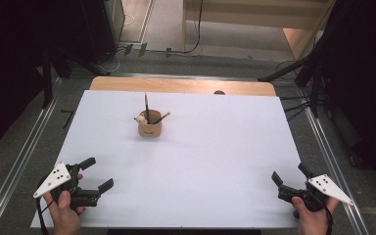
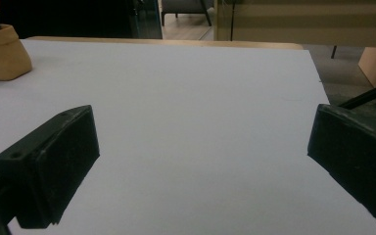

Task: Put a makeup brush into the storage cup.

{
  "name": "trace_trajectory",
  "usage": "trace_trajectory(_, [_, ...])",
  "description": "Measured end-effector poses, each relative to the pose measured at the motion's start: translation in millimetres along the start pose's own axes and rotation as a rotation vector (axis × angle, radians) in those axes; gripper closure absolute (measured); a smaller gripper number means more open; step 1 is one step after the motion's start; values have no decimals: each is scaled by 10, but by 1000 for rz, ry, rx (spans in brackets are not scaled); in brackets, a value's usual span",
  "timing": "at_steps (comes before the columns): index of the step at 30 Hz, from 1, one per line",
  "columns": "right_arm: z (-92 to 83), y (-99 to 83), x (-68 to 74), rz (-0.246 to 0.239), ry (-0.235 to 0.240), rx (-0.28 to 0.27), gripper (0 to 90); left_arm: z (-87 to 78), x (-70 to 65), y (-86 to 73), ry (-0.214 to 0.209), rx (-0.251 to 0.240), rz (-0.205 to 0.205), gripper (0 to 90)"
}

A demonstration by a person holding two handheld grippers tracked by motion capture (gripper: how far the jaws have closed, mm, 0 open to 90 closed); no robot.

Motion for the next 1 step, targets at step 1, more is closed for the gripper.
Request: trace_trajectory(1, [0, 5, 5, -1, 5, -2, 0, 0, 0, 0, 0, 1, 0, 0])
Point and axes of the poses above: each handheld gripper's, and its own axes: z roughly forward along the jaws, y roughly out of its top, x roughly to its left, the point moved 8 cm from there along z, roughly forward along the jaws, and after that the axes turned 10 degrees about y, right-handed, at the moved point
